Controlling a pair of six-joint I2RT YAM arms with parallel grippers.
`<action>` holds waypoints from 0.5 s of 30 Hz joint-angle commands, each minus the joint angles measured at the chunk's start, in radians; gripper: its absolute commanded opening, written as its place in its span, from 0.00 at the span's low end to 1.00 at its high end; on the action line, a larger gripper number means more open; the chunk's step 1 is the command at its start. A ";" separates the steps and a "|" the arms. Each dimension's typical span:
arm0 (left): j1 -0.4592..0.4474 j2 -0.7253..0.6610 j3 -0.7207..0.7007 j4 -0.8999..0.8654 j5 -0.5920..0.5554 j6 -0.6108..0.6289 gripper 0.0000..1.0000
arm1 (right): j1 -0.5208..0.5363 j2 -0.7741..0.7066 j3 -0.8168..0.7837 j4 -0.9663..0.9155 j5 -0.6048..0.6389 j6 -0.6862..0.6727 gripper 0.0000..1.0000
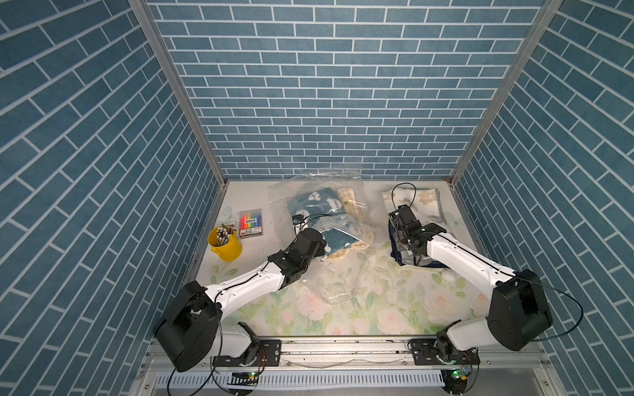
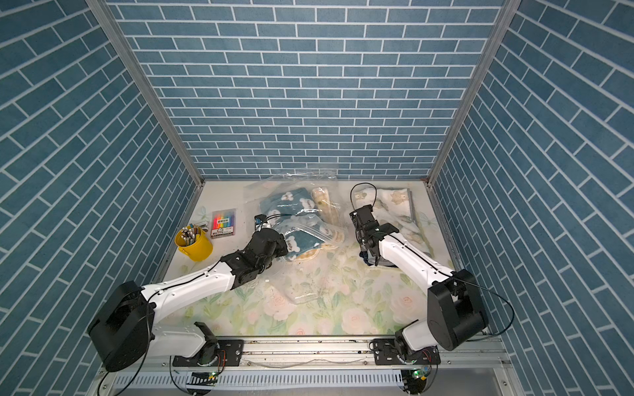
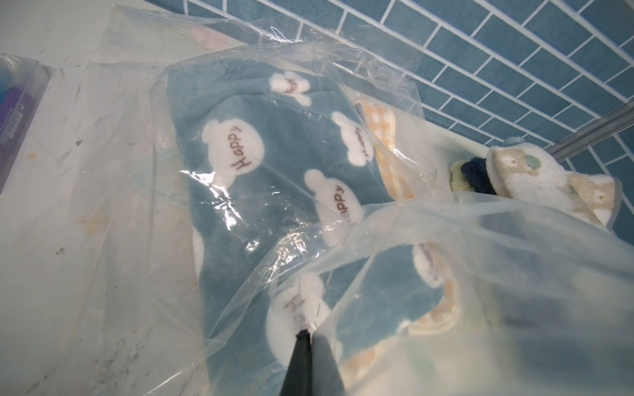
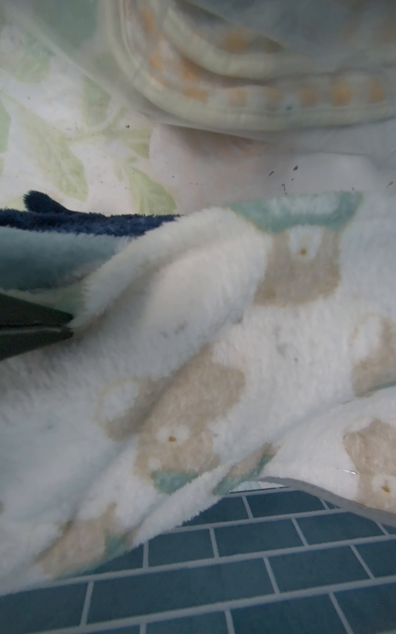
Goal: Take the blanket out of the vacuum bag
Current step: Place the blanket at the center of the board.
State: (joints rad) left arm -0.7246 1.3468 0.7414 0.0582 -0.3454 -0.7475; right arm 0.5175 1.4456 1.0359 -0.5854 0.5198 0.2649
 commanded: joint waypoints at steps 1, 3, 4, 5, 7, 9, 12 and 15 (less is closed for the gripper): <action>0.008 0.009 -0.014 0.003 -0.006 0.015 0.00 | -0.019 -0.061 -0.013 0.032 0.032 0.020 0.00; 0.008 0.007 -0.013 0.003 -0.003 0.015 0.00 | -0.078 -0.092 -0.007 0.045 0.004 0.019 0.00; 0.008 0.006 -0.013 0.006 -0.003 0.015 0.00 | -0.115 -0.102 -0.004 0.048 -0.020 0.020 0.00; 0.008 0.006 -0.013 0.009 -0.002 0.015 0.00 | -0.155 -0.118 -0.004 0.052 -0.048 0.023 0.00; 0.008 0.011 -0.012 0.011 0.000 0.013 0.00 | -0.191 -0.147 -0.010 0.066 -0.065 0.027 0.00; 0.008 0.016 -0.011 0.015 0.002 0.015 0.00 | -0.194 -0.161 -0.012 0.064 -0.082 0.034 0.00; 0.008 0.023 -0.013 0.021 0.002 0.015 0.00 | -0.194 -0.165 -0.026 0.070 -0.115 0.027 0.00; 0.008 0.029 -0.016 0.028 0.006 0.014 0.00 | -0.190 -0.157 -0.052 0.084 -0.202 0.027 0.00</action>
State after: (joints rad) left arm -0.7246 1.3602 0.7406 0.0784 -0.3416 -0.7475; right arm 0.3206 1.2877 1.0187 -0.5091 0.4076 0.2661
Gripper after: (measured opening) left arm 0.053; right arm 0.039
